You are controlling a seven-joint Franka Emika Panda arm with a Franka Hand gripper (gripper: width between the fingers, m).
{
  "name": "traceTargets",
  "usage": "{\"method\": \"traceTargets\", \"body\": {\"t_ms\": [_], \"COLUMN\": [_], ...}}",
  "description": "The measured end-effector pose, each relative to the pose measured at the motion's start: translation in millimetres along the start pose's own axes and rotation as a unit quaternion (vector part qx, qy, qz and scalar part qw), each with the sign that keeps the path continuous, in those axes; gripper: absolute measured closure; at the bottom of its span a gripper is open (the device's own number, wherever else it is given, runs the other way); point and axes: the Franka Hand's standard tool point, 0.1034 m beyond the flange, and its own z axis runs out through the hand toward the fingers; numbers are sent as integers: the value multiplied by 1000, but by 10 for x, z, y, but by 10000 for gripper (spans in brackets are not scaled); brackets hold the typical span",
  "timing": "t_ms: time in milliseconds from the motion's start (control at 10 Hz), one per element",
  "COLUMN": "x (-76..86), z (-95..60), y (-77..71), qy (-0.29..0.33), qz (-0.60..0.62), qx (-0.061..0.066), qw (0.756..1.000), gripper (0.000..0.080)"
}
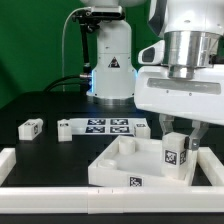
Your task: Assemble one leg
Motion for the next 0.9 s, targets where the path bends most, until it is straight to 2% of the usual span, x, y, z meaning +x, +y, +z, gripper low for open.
{"method": "traceTargets", "body": {"t_ms": [100, 200, 300, 400, 500, 900], "x": [-1, -2, -2, -2, -2, -4], "z": [1, 2, 3, 4, 4, 11], "y": [0, 1, 1, 1, 2, 6], "qy": [0, 0, 0, 0, 0, 0], "qz": [0, 0, 0, 0, 0, 0], "qx": [0, 0, 0, 0, 0, -1], "qw": [1000, 1000, 1000, 1000, 1000, 1000], "gripper": [311, 204, 204, 161, 153, 150]}}
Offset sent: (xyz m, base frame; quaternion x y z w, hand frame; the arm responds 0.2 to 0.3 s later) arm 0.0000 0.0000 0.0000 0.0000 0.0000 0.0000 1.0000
